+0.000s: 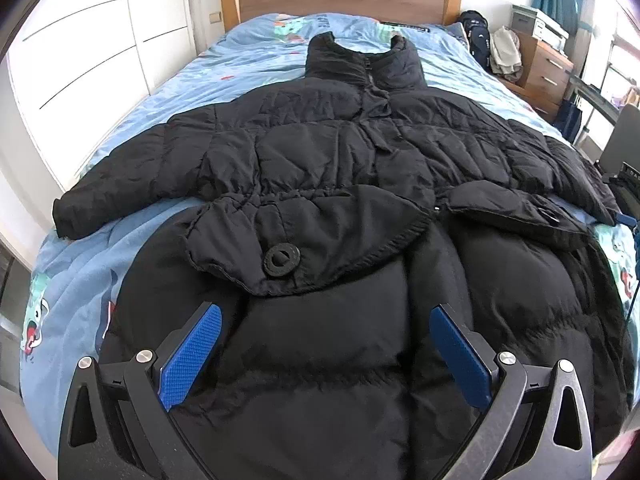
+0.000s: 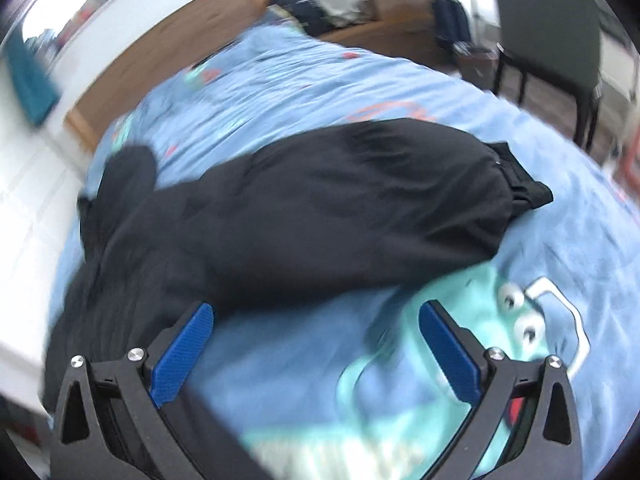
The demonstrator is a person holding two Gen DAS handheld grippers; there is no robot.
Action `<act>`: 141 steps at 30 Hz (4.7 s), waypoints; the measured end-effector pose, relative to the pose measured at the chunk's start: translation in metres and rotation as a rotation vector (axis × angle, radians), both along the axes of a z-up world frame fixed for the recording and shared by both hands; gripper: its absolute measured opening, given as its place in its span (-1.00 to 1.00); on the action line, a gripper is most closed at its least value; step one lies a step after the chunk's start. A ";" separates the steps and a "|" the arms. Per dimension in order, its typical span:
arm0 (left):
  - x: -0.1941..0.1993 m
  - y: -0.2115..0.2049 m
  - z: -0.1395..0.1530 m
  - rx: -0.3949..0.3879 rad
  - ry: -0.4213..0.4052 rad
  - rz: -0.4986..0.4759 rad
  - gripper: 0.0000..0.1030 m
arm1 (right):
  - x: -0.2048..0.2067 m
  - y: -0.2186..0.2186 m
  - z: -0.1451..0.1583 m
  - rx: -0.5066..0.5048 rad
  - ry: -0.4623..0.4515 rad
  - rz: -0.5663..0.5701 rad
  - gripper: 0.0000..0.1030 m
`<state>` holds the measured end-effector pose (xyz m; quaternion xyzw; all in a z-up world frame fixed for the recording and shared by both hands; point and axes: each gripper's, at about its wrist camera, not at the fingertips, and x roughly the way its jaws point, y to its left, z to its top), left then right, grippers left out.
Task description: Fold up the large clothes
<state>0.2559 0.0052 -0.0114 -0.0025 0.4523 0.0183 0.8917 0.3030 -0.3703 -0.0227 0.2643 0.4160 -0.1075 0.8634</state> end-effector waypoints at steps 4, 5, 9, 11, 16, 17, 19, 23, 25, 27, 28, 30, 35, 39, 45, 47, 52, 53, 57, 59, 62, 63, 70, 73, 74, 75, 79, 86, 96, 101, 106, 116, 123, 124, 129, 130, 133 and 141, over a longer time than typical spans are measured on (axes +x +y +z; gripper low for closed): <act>0.006 0.006 -0.002 0.020 0.006 0.013 0.99 | 0.010 -0.048 -0.020 0.078 0.001 -0.113 0.84; 0.007 0.007 -0.003 0.022 0.007 0.015 0.99 | 0.013 -0.060 -0.028 0.106 0.008 -0.136 0.76; 0.010 0.011 -0.003 0.034 0.013 0.022 0.99 | 0.013 -0.090 -0.049 0.212 -0.009 -0.203 0.64; 0.012 0.013 -0.004 0.036 0.016 0.024 0.99 | 0.011 -0.098 -0.056 0.255 -0.025 -0.232 0.57; 0.013 0.014 -0.007 0.028 0.027 0.015 0.99 | 0.013 -0.107 -0.066 0.319 -0.048 -0.273 0.15; 0.013 0.013 -0.007 0.027 0.026 0.011 0.99 | 0.010 -0.109 -0.069 0.343 -0.060 -0.287 0.10; 0.012 0.012 -0.007 0.031 0.024 0.003 0.99 | 0.003 -0.114 -0.071 0.379 -0.091 -0.305 0.09; 0.011 0.014 -0.010 0.022 0.030 0.012 0.99 | -0.017 -0.119 -0.075 0.393 -0.122 -0.343 0.10; 0.012 0.016 -0.013 0.018 0.035 0.017 0.99 | -0.026 -0.122 -0.076 0.397 -0.134 -0.364 0.10; 0.012 0.016 -0.014 0.018 0.038 0.016 0.99 | -0.033 -0.129 -0.078 0.403 -0.148 -0.385 0.10; 0.012 0.015 -0.016 0.018 0.040 0.014 0.99 | -0.036 -0.130 -0.078 0.404 -0.153 -0.394 0.10; 0.012 0.013 -0.018 0.019 0.047 0.009 0.99 | -0.035 -0.133 -0.078 0.382 -0.141 -0.405 0.12; 0.015 0.013 -0.021 0.020 0.054 0.011 0.99 | -0.036 -0.145 -0.080 0.390 -0.149 -0.435 0.12; 0.016 0.011 -0.021 0.016 0.056 0.005 0.99 | -0.024 -0.148 -0.079 0.409 -0.170 -0.418 0.12; 0.016 0.013 -0.019 0.013 0.048 0.006 0.99 | -0.004 -0.141 -0.061 0.383 -0.195 -0.390 -0.67; 0.014 0.017 -0.017 0.006 0.043 0.015 0.99 | 0.002 -0.136 -0.045 0.359 -0.224 -0.364 -0.73; 0.006 0.028 -0.008 -0.005 0.024 0.032 0.99 | 0.016 -0.109 0.003 0.308 -0.291 -0.260 -0.76; 0.005 0.030 -0.005 -0.004 0.018 0.033 0.99 | 0.020 -0.101 0.014 0.301 -0.306 -0.233 -0.76; -0.004 0.041 0.008 -0.010 -0.006 0.035 0.99 | 0.034 -0.064 0.050 0.289 -0.351 -0.138 -0.76; -0.008 0.049 0.013 -0.013 -0.018 0.040 0.99 | 0.041 -0.040 0.067 0.285 -0.369 -0.086 -0.76; -0.015 0.062 0.019 -0.022 -0.026 0.057 0.99 | 0.049 -0.002 0.088 0.283 -0.382 -0.007 -0.76; -0.017 0.068 0.020 -0.030 -0.029 0.066 0.99 | 0.049 0.008 0.093 0.281 -0.384 0.012 -0.76; -0.037 0.097 0.028 -0.045 -0.028 0.093 0.99 | 0.065 0.123 0.130 0.255 -0.382 0.217 -0.76; -0.045 0.109 0.029 -0.049 -0.021 0.102 0.99 | 0.068 0.172 0.136 0.245 -0.366 0.294 -0.76; -0.049 0.113 0.029 -0.051 -0.019 0.104 0.99 | 0.068 0.185 0.136 0.243 -0.360 0.315 -0.76; -0.052 0.117 0.030 -0.051 -0.019 0.105 0.99 | 0.068 0.201 0.136 0.238 -0.352 0.341 -0.76; -0.062 0.130 0.031 -0.039 -0.024 0.127 0.99 | 0.060 0.256 0.128 0.223 -0.315 0.433 -0.76; -0.074 0.151 0.030 -0.017 -0.033 0.179 0.99 | 0.043 0.346 0.086 0.096 -0.181 0.583 -0.76; -0.079 0.159 0.026 -0.038 -0.033 0.214 0.99 | 0.040 0.401 0.009 -0.082 0.004 0.668 -0.75; -0.076 0.153 0.030 -0.042 -0.048 0.202 0.99 | 0.038 0.403 -0.009 -0.141 0.043 0.697 -0.69; -0.071 0.141 0.037 -0.059 -0.042 0.169 0.99 | 0.034 0.401 -0.004 -0.126 0.039 0.714 -0.40; -0.052 0.117 0.055 -0.076 -0.060 0.144 0.99 | 0.006 0.403 0.038 -0.104 -0.046 0.826 -0.09; -0.004 0.075 0.060 -0.084 -0.065 0.076 0.99 | 0.014 0.335 0.068 -0.214 -0.084 0.719 -0.09; 0.010 0.064 0.060 -0.076 -0.068 0.062 0.99 | 0.017 0.321 0.070 -0.239 -0.082 0.688 -0.09; 0.071 0.027 0.058 -0.097 -0.076 0.055 0.99 | 0.041 0.249 0.071 -0.312 -0.063 0.542 -0.09; 0.086 0.018 0.057 -0.095 -0.079 0.056 0.99 | 0.046 0.237 0.069 -0.309 -0.059 0.520 -0.09; 0.127 -0.008 0.052 -0.109 -0.076 0.036 0.99 | 0.062 0.212 0.058 -0.305 -0.035 0.483 -0.09; 0.198 -0.042 0.001 -0.105 0.012 0.047 0.99 | 0.087 0.193 0.011 -0.267 0.013 0.491 -0.09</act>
